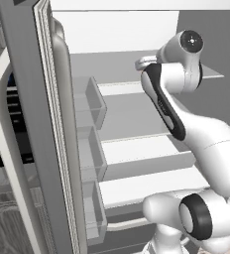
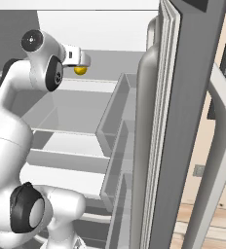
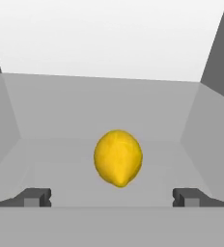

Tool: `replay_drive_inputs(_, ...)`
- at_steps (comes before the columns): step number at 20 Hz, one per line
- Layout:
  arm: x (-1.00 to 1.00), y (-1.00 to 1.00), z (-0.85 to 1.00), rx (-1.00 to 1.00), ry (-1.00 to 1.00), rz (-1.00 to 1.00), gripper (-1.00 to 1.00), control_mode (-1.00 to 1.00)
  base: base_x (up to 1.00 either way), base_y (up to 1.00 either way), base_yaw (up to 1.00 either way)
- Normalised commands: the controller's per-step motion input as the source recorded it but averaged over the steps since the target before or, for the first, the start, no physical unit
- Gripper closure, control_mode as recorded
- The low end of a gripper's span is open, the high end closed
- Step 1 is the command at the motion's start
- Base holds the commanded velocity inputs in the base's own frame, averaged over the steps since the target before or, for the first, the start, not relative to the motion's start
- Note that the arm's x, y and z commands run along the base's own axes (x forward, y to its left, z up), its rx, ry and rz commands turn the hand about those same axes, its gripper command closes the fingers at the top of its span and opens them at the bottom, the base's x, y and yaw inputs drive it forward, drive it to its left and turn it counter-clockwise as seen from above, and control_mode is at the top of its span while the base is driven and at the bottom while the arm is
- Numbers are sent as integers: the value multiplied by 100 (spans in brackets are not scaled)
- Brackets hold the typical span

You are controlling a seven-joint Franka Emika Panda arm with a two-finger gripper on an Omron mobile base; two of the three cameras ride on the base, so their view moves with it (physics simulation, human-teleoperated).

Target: Retrieve a lemon from the fridge and place it on the cutting board with the fish.

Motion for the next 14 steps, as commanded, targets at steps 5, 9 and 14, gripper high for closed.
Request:
replay_drive_inputs(5, 36, 0, 0, 0, 0, 0, -100, -100, 0, 0, 0)
replay_drive_inputs(9, 17, 0, 0, 0, 2, -1, -100, -100, 0, 0, 0)
replay_drive_inputs(14, 3, 0, -6, 0, 3, -5, -100, -100, 0, 0, 0)
